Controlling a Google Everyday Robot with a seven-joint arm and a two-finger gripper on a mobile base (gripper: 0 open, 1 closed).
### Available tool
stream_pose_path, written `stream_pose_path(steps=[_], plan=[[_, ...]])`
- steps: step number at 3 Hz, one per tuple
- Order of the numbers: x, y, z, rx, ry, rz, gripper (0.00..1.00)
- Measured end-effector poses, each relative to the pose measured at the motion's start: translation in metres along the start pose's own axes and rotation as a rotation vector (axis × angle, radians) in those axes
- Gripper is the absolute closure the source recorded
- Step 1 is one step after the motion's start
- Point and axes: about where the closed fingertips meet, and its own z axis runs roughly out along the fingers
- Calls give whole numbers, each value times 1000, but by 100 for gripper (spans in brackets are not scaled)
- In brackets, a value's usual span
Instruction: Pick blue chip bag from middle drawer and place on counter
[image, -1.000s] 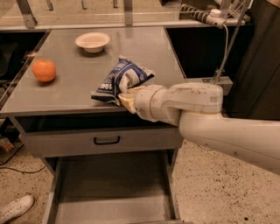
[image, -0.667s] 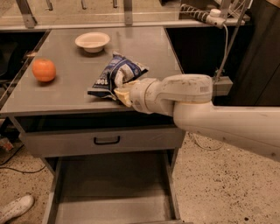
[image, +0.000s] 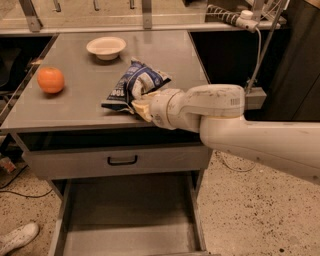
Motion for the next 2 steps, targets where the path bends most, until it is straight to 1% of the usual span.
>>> stream_pose_path(steps=[2], plan=[[0,0,0,0,0,0,36]])
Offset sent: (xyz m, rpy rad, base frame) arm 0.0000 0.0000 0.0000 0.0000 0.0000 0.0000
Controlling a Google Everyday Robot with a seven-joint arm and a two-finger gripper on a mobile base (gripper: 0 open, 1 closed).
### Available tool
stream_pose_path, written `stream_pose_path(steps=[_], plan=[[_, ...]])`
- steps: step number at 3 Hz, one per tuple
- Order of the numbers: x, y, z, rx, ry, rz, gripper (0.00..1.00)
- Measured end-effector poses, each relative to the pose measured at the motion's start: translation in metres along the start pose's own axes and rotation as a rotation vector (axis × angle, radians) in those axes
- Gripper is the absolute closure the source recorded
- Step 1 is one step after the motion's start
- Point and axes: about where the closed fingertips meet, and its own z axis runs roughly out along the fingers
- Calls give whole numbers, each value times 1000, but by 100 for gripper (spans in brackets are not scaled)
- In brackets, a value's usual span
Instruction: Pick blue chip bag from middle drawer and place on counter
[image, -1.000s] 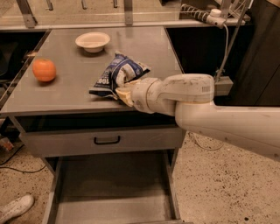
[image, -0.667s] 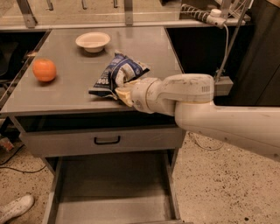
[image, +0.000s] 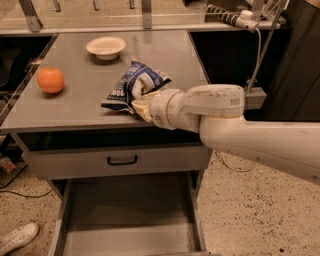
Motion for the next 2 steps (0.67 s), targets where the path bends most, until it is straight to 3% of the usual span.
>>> stream_pose_path(steps=[1,2], plan=[[0,0,0,0,0,0,13],[0,0,0,0,0,0,0]])
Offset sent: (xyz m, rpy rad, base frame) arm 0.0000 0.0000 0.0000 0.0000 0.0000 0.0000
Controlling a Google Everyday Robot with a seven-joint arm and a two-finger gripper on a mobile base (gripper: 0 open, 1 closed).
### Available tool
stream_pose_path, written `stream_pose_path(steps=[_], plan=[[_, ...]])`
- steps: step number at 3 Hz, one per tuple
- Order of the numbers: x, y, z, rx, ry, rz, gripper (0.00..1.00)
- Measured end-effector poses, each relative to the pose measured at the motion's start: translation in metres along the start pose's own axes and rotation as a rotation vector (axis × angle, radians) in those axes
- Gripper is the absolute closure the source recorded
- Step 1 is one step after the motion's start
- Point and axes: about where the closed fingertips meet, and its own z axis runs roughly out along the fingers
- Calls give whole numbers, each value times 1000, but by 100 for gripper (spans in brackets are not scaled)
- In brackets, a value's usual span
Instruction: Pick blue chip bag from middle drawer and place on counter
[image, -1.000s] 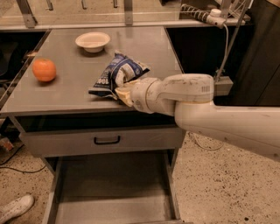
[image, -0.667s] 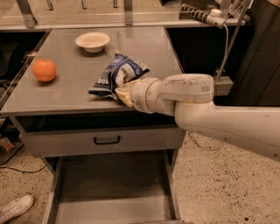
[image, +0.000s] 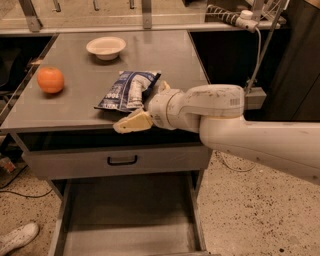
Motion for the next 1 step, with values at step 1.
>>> stream_pose_path(steps=[1], plan=[[0,0,0,0,0,0,0]])
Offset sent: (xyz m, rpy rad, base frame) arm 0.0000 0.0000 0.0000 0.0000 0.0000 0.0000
